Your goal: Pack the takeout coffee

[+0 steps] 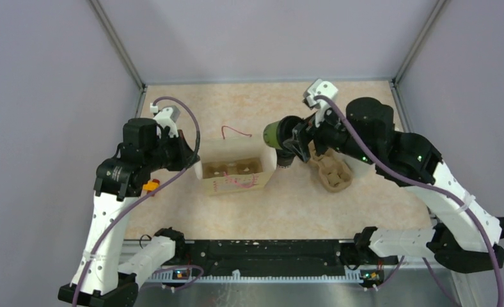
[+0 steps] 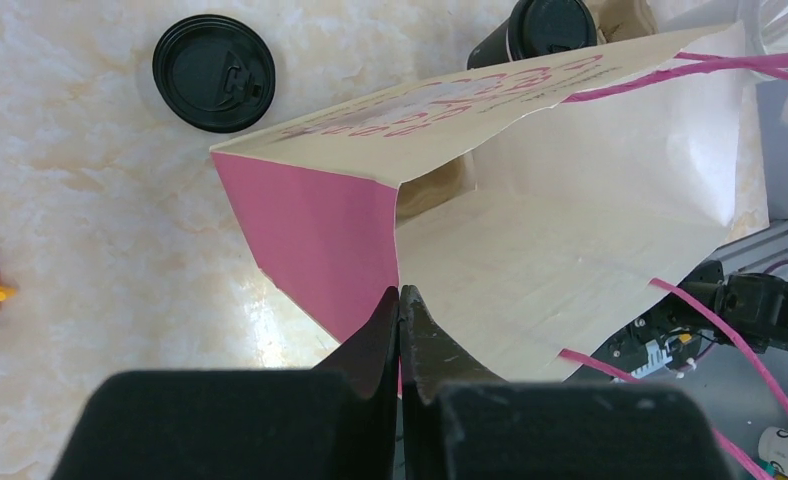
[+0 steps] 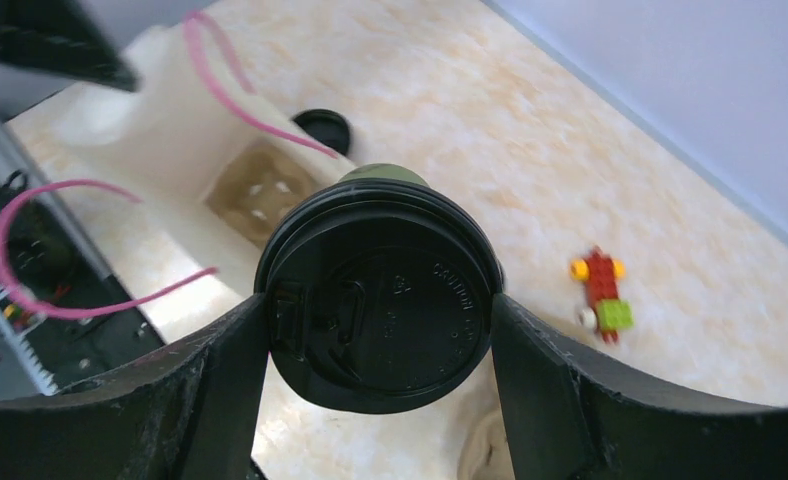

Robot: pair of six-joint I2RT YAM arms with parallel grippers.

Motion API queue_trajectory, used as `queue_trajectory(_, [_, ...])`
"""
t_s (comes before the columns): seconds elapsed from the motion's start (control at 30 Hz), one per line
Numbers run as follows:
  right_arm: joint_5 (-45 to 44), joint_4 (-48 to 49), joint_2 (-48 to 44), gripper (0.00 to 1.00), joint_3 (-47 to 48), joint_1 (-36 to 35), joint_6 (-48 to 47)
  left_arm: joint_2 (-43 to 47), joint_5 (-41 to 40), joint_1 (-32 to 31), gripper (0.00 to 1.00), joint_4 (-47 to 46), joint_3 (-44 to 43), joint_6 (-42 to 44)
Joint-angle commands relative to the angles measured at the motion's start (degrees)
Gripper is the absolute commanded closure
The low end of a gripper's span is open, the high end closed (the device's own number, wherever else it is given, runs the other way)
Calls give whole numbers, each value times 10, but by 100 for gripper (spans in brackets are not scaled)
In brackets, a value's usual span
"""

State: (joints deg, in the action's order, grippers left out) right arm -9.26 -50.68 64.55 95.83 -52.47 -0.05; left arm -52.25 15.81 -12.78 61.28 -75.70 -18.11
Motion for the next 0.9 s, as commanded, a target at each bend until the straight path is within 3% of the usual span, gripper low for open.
queue_trajectory(0.0, [70, 66, 25, 32, 21, -66, -72, 10, 16, 3, 100, -36, 0, -2])
queue_trajectory(0.2, [55, 104, 52, 32, 4, -112, -95, 5, 36, 3, 100, -41, 2, 0])
queue_trajectory(0.57, [65, 154, 79, 32, -73, -113, -198, 6, 92, 3, 100, -77, 23, 13])
queue_trajectory(0.87, [95, 88, 90, 32, -67, -132, -235, 11, 174, 3, 100, -150, 60, -11])
